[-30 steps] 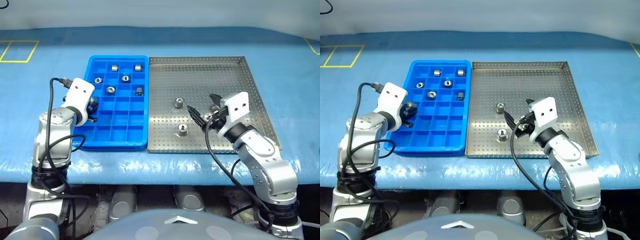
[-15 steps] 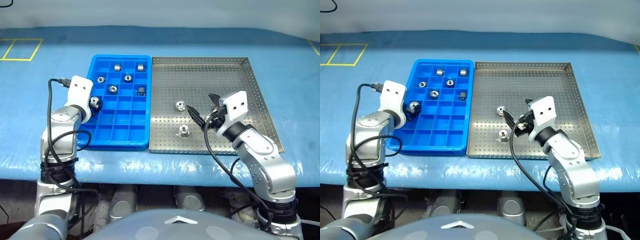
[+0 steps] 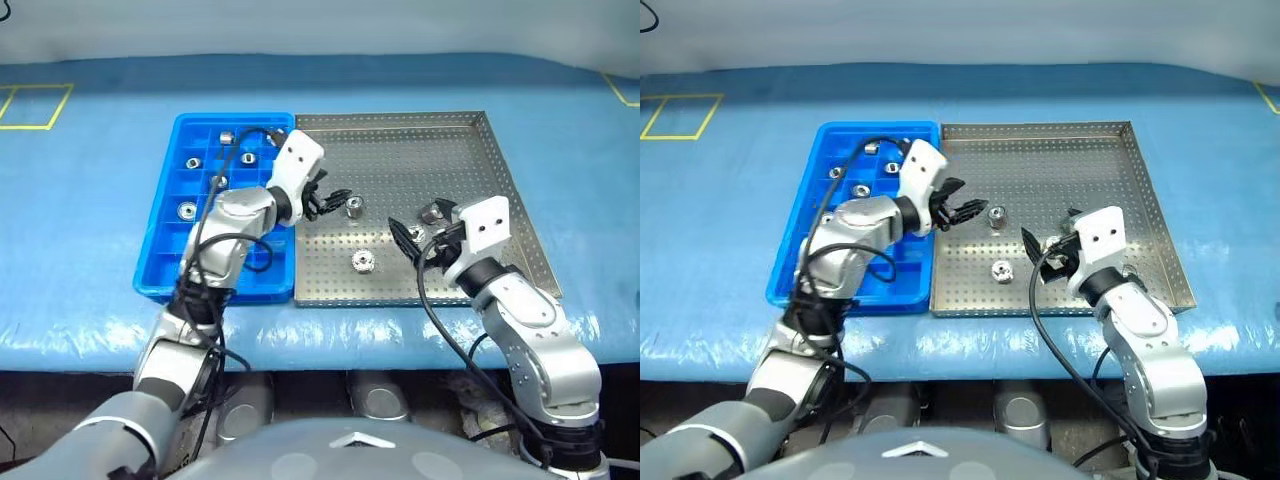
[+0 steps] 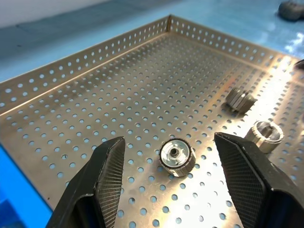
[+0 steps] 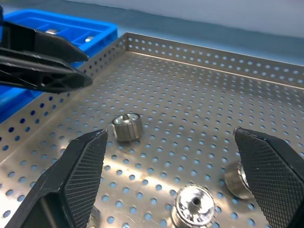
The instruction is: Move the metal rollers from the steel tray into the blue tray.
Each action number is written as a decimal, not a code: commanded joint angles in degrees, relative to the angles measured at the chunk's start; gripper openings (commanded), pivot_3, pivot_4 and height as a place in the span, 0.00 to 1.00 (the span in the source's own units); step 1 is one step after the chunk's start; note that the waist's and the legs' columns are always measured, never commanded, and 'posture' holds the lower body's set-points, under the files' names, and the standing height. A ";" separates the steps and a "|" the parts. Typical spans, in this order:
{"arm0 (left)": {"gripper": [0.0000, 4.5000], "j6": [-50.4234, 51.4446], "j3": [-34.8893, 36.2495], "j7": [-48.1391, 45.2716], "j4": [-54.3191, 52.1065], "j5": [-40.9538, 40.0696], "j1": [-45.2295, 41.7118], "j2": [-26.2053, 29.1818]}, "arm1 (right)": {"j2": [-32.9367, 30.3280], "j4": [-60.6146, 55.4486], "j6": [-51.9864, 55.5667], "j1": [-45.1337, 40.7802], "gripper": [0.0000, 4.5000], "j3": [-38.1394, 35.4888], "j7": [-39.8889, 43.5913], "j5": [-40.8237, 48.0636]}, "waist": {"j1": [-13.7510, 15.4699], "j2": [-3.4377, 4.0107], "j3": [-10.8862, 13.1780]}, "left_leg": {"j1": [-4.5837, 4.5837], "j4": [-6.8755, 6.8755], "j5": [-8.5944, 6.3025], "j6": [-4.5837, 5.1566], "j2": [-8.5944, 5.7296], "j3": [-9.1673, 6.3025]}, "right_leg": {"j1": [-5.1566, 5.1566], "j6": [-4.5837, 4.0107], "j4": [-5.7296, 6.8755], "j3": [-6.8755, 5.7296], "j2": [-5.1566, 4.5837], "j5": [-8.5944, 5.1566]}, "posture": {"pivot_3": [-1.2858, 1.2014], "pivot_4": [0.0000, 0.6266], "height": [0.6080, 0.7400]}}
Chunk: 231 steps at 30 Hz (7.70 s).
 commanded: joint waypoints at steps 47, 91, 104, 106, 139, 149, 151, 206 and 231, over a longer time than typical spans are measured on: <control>0.02 -6.94 0.04 -12.69 3.12 -5.10 0.50 2.09 | 4.26 -0.89 2.96 -0.29 1.00 4.74 -2.43 0.28 | -5.75 0.01 0.00 | -0.07 -0.08 -0.03 0.05 0.01 -0.03 | -0.02 0.04 -0.13 0.00 -0.01 0.00 | 0.41 0.24 1.00; 0.01 -5.49 19.37 0.55 -11.39 -10.98 1.60 11.26 | 15.04 6.00 16.98 -28.16 0.52 17.55 -2.16 2.31 | -2.41 0.07 -0.02 | -0.01 -0.22 -0.03 0.06 0.16 -0.18 | -0.10 -0.01 -0.06 -0.10 0.15 -0.01 | 0.45 0.24 1.00; 0.01 -2.33 26.96 5.87 -21.63 -13.24 9.74 17.46 | 20.56 35.38 1.26 -38.90 0.52 25.21 8.33 -1.99 | 1.08 0.06 -0.01 | 0.01 -0.59 0.00 0.01 0.12 -0.26 | -0.21 -0.38 -0.08 -0.19 0.10 0.13 | 0.52 0.24 1.00; 0.01 -1.57 27.06 6.31 -23.28 -13.62 11.14 17.67 | 20.99 38.27 -0.85 -39.72 0.52 25.00 9.61 -2.44 | 1.90 0.06 -0.01 | 0.01 -0.63 0.02 -0.02 0.13 -0.27 | -0.23 -0.40 -0.08 -0.21 0.10 0.12 | 0.52 0.24 1.00; 0.01 -0.89 23.28 7.09 -21.22 -14.94 10.60 19.07 | 18.53 28.04 7.88 -31.91 0.85 26.58 11.29 -2.84 | 3.98 0.03 -0.03 | 0.00 -1.14 0.38 -0.60 0.14 -0.30 | -0.53 -0.55 0.05 -0.26 0.08 0.07 | 0.50 0.24 1.00; 0.01 -3.52 14.27 3.33 -19.66 -15.30 8.75 13.13 | 14.81 6.72 9.10 -23.76 0.85 13.08 -0.26 -5.01 | 3.85 -0.01 -0.06 | -0.05 -1.12 0.38 -0.60 0.11 -0.31 | -0.51 -0.55 -0.01 -0.27 0.04 0.07 | 0.48 0.24 1.00; 0.01 -4.66 11.63 2.35 -18.95 -15.02 8.63 11.24 | 11.70 2.96 11.97 -20.38 0.85 10.36 -3.37 -7.45 | 3.74 -0.01 -0.06 | -0.08 -1.12 0.38 -0.60 0.06 -0.29 | -0.51 -0.55 -0.06 -0.25 -0.02 0.07 | 0.47 0.24 1.00; 0.01 -11.70 5.90 -2.94 -11.47 -13.93 6.72 6.80 | 14.98 8.04 10.27 -7.09 0.38 -4.19 -6.98 -0.79 | -1.98 0.05 -0.08 | -0.03 -1.00 0.41 -0.51 0.19 -0.18 | -0.51 -0.32 0.10 -0.10 0.16 -0.10 | 0.44 0.24 1.00; 0.28 -15.72 6.01 -22.94 -16.96 -24.68 9.48 12.55 | 3.92 -5.01 9.09 -5.97 0.38 0.65 5.06 15.94 | -2.07 0.05 -0.08 | 0.00 -0.98 0.40 -0.49 0.23 -0.16 | -0.48 -0.32 0.08 -0.09 0.20 -0.11 | 0.44 0.24 1.00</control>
